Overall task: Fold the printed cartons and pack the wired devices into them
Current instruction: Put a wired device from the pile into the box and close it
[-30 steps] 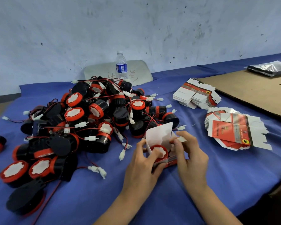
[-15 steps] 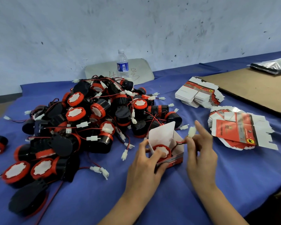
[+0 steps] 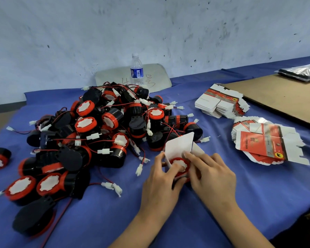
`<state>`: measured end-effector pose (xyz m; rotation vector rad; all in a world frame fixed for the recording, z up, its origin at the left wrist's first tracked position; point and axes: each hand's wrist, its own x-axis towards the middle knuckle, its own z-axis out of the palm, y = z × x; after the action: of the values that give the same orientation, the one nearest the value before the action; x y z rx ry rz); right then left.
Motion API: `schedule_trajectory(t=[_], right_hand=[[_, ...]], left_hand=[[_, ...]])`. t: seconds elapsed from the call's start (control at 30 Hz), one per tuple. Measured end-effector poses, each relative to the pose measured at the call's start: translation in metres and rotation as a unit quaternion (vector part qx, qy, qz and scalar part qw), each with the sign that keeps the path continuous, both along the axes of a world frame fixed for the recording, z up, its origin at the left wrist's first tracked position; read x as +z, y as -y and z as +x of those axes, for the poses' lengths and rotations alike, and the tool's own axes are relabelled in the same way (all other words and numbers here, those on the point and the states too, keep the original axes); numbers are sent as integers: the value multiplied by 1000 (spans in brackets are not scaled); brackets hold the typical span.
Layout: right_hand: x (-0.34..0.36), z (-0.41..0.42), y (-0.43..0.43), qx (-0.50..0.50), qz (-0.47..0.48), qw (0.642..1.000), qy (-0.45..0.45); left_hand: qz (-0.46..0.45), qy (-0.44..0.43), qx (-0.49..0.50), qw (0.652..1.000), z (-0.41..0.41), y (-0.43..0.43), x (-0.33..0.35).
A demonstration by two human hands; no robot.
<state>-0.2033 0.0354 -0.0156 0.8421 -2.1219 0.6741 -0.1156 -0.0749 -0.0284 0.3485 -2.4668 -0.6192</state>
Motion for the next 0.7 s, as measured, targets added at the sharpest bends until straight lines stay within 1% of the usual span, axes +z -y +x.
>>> schedule_trajectory(t=[0.07,0.23,0.33,0.4,0.47,0.57,0.7], right_hand=[[1,4,2,-2,-6,1000,23],[-1,7,4,8,24,999,46],[-2,6,3,20,44,997,68],[-3,4,2,22,66,996,57],[-4,1,0,25,69,996,44],[-4,3,0,41,68,996,47],[-2,6,0,91,22,991,99]], left_hand=[[0,-5,-1,1000,0,1,-1],[0,-16,-8,1000,0,0,0],[33,-14,-21,999,1,0,-1],[65,-24,-24,997,1,0,0],[83,-27,-22,996,0,0,0],[49,-21,-28,998,1,3,-3],[23,-3,-25,999,1,2,-4]])
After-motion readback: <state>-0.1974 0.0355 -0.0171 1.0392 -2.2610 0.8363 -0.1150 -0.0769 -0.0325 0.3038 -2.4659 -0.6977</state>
